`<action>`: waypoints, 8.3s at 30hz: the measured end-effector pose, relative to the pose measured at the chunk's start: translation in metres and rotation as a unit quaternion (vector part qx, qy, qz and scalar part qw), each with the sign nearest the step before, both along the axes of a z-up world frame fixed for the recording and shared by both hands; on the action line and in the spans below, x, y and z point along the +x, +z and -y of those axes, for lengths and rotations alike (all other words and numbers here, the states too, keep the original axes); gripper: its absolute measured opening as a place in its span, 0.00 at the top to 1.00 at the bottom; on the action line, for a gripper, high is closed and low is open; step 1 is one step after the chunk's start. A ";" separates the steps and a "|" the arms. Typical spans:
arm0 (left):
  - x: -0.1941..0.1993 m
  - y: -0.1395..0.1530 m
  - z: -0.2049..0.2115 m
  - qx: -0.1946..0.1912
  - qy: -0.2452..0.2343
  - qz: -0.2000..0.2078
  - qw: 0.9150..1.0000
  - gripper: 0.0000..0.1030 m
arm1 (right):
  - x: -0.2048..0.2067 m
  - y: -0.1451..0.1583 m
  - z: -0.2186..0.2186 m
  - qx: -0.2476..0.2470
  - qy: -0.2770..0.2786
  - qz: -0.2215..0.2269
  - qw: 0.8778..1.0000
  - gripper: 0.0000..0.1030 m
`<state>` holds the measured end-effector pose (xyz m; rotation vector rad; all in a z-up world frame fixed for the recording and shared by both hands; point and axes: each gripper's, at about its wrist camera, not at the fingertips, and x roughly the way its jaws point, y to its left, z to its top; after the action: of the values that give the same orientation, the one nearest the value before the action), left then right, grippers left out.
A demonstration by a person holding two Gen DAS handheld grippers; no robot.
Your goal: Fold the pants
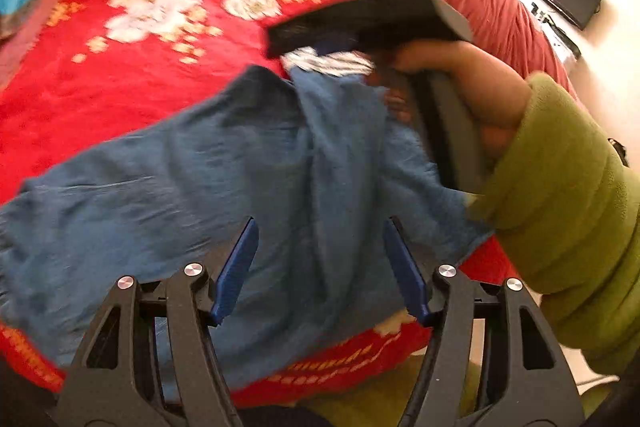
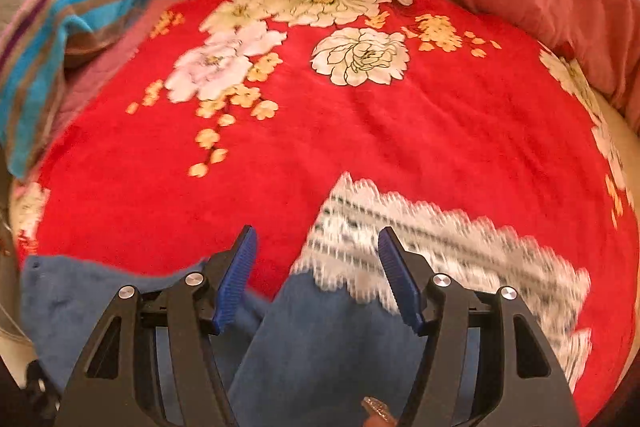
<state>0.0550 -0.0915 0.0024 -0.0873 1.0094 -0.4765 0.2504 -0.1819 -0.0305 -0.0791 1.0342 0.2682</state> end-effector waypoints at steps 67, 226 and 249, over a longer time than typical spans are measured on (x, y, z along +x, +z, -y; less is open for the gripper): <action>-0.043 -0.034 0.012 0.058 -0.087 -0.012 0.994 0.99 | -0.248 0.041 0.169 0.042 -0.112 0.036 0.992 0.64; -0.013 0.023 0.026 0.134 -0.006 0.047 0.990 0.17 | -0.235 0.039 0.163 0.018 -0.030 0.061 0.998 0.22; 0.120 0.000 0.159 0.149 -0.115 0.028 0.982 0.14 | -0.241 0.016 0.218 0.058 -0.089 0.038 0.994 0.22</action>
<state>0.1751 -0.2510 0.0020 0.3119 1.0304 -0.5291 0.0099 -0.3995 -0.0149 0.1063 0.9424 0.1608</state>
